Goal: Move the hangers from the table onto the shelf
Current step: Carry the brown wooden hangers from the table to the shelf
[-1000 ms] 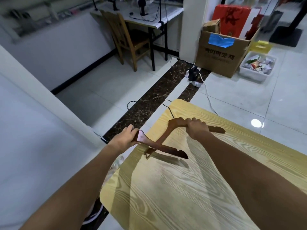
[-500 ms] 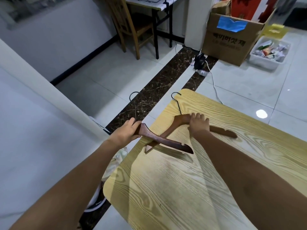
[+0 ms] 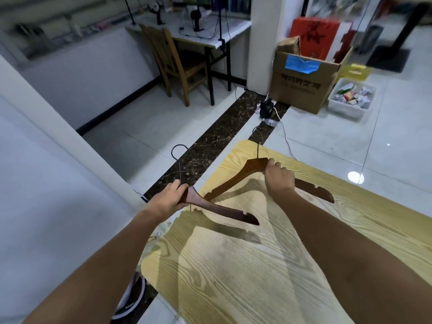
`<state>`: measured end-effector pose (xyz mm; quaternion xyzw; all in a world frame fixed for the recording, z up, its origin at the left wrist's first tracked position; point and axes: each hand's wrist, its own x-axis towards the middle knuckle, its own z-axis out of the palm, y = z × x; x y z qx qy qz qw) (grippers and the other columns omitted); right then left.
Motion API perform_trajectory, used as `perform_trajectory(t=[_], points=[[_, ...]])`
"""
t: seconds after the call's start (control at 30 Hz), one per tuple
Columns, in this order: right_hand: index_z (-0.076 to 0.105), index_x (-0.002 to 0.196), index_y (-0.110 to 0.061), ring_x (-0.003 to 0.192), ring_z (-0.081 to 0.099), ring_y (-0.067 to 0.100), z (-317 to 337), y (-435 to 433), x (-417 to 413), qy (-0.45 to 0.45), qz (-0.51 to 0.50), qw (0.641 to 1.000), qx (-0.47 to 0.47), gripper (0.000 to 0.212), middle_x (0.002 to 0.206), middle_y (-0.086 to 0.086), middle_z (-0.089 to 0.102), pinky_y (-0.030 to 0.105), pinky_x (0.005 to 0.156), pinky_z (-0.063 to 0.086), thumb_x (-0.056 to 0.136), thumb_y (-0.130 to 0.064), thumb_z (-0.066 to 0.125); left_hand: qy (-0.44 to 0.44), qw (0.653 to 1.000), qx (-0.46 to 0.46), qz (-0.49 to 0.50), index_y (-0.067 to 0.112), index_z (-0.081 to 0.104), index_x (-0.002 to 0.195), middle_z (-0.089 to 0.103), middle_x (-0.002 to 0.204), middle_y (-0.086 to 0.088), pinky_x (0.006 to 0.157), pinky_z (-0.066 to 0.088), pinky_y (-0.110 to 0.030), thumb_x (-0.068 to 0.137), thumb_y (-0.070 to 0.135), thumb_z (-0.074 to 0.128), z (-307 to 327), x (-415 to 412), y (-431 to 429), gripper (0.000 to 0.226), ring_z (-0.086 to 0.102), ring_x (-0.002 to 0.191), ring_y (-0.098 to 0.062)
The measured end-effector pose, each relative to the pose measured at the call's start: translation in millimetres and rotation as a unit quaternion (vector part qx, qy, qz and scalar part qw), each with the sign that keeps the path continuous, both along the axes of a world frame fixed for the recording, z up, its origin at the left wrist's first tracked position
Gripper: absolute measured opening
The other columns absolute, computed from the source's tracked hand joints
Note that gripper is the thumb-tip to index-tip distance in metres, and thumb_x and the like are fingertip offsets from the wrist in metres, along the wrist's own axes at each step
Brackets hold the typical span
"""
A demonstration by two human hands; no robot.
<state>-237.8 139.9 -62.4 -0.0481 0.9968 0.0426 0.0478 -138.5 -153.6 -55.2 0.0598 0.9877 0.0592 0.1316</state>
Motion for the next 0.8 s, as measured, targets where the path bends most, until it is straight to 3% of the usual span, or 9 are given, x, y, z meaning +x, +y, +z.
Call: perform_trajectory(t=[0.23, 0.37, 0.47, 0.57, 0.8], points=[[0.036, 0.130, -0.002, 0.100, 0.065, 0.029, 71, 27, 30, 0.063, -0.027, 0.995, -0.071, 0.042, 0.115, 0.012, 0.059, 0.034, 0.074, 0.049, 0.095, -0.017, 0.053, 0.027, 0.998, -0.023, 0.057, 0.012, 0.037, 0.137, 0.040, 0.123, -0.007, 0.091, 0.047, -0.040, 0.091, 0.033, 0.058, 59, 62, 14, 0.054, 0.043, 0.114, -0.024], [0.036, 0.129, -0.004, 0.095, 0.065, 0.033, 111, 20, 58, 0.089, 0.049, 0.988, -0.120, 0.040, 0.112, 0.013, 0.060, 0.034, 0.068, 0.044, 0.095, -0.016, 0.054, 0.058, 0.993, -0.040, 0.100, 0.012, 0.038, 0.135, 0.041, 0.120, -0.007, 0.089, 0.046, -0.037, 0.092, 0.031, 0.058, 96, 111, 20, 0.051, 0.045, 0.112, -0.023], [0.042, 0.120, -0.005, 0.092, 0.066, 0.033, 140, 2, 90, 0.121, 0.121, 0.972, -0.162, 0.031, 0.106, 0.012, 0.062, 0.034, 0.066, 0.041, 0.101, -0.029, 0.043, 0.081, 0.986, -0.048, 0.141, 0.011, 0.041, 0.133, 0.042, 0.120, -0.007, 0.087, 0.046, -0.033, 0.092, 0.031, 0.057, 120, 152, 26, 0.049, 0.047, 0.109, -0.022], [0.046, 0.113, -0.006, 0.091, 0.067, 0.031, 166, -23, 126, 0.142, 0.148, 0.959, -0.196, 0.036, 0.102, 0.011, 0.066, 0.033, 0.064, 0.040, 0.102, -0.039, 0.035, 0.085, 0.978, -0.054, 0.183, 0.011, 0.042, 0.132, 0.041, 0.122, -0.008, 0.090, 0.046, -0.035, 0.092, 0.033, 0.056, 134, 195, 29, 0.047, 0.047, 0.111, -0.023], [0.048, 0.112, -0.007, 0.091, 0.067, 0.029, 203, -82, 204, 0.106, 0.220, 0.932, -0.266, 0.043, 0.099, 0.010, 0.068, 0.033, 0.067, 0.043, 0.099, -0.047, 0.039, 0.096, 0.954, -0.076, 0.274, 0.011, 0.042, 0.133, 0.040, 0.127, -0.008, 0.093, 0.047, -0.036, 0.092, 0.032, 0.056, 157, 305, 23, 0.048, 0.045, 0.116, -0.023]])
